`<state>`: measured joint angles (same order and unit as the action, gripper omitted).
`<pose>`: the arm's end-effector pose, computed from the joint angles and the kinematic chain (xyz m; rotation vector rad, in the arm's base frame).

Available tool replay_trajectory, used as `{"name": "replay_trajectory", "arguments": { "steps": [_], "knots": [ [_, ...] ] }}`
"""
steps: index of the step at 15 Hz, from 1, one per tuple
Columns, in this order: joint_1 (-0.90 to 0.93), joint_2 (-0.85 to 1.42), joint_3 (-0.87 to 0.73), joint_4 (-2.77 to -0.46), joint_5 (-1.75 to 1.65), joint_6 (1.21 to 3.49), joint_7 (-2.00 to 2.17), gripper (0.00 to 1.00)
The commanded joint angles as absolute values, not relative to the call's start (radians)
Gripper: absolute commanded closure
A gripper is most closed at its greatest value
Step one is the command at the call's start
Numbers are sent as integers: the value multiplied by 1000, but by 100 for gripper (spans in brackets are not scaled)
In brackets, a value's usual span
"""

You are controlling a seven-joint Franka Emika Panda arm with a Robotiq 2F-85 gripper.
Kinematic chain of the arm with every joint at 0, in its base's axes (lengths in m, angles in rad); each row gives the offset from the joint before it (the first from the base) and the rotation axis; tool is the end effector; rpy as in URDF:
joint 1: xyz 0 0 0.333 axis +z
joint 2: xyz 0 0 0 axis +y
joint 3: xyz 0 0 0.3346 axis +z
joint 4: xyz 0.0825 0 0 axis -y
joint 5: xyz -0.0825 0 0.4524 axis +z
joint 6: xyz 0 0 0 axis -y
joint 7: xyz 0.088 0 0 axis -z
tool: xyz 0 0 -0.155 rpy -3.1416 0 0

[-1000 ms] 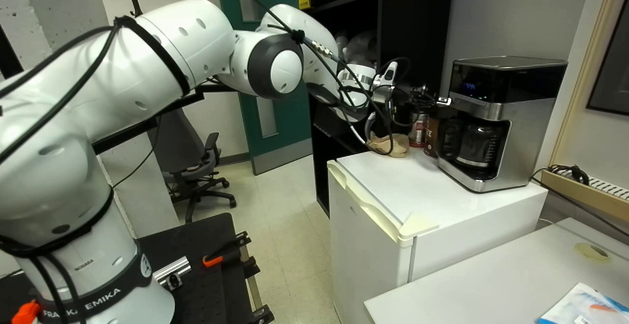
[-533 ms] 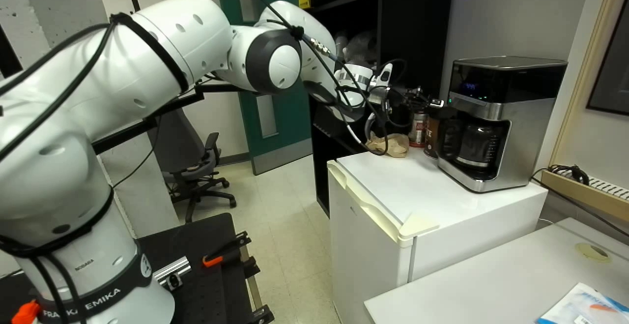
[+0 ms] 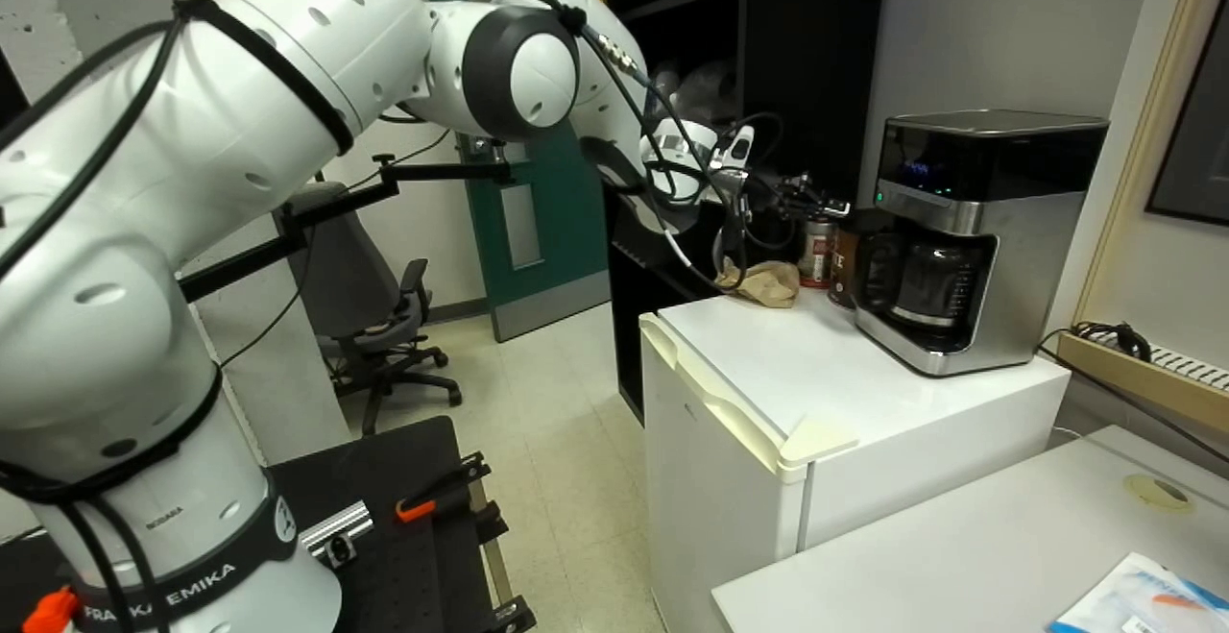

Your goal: Turn on the coffeemaker

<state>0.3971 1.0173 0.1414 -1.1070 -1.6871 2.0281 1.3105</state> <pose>0.8293 0.3291 0.1964 2.0019 0.1121 1.1972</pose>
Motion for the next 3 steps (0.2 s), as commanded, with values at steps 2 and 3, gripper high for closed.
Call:
{"name": "replay_trajectory", "arguments": {
  "steps": [2,3],
  "knots": [
    [379,874,146,-1313,-1694,2062,1369,100],
    [377,856,146,-1338,-1695,2067,1377,100]
  ]
}}
